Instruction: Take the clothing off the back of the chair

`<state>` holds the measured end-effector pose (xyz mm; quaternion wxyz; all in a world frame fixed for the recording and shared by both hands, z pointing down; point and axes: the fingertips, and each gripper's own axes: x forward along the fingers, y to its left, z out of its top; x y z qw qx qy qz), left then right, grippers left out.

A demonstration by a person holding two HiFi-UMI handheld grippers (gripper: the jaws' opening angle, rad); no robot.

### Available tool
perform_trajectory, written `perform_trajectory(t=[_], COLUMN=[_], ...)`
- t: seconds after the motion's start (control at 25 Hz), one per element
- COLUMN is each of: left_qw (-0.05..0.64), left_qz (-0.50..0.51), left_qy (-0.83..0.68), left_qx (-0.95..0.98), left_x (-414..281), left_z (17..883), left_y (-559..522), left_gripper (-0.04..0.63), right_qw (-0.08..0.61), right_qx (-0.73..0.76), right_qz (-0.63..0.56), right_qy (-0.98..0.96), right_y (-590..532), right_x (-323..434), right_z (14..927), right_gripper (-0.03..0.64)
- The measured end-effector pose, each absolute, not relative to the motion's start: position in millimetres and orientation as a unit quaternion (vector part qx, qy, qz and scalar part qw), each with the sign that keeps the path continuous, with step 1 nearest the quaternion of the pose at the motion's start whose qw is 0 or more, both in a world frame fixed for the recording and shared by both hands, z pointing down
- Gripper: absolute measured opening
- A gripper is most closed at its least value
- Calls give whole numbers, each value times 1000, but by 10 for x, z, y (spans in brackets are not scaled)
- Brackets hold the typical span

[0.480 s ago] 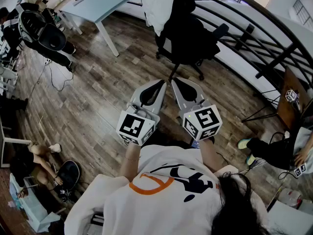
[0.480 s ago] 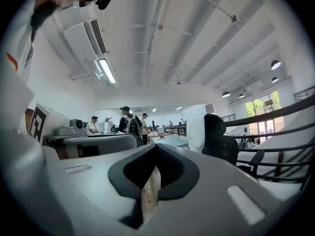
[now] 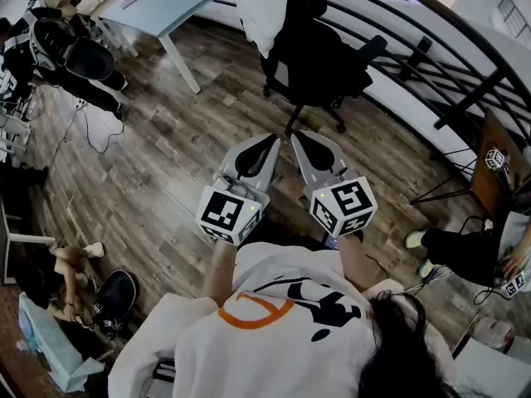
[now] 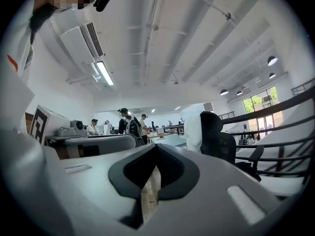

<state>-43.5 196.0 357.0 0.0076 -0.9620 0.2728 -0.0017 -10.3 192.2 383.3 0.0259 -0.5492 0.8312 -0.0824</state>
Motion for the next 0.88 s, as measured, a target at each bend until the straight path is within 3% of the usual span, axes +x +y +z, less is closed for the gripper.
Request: perform_trajectory(t=[0.56, 0.88], left_qw=[7, -3], left_qz=[-12, -11], left_qy=[293, 290], left_qx=[-956, -957], left_x=[-497, -536], left_z=[3617, 3760], left_y=[1737, 1075], left_gripper=[2, 11], right_qw=[25, 12], right_qx=[-540, -549], right_qz=[-89, -95], right_qy=[837, 830], right_y=[1697, 1113], right_x=[-70, -50], right_z=[3927, 4069], right_gripper=[6, 6])
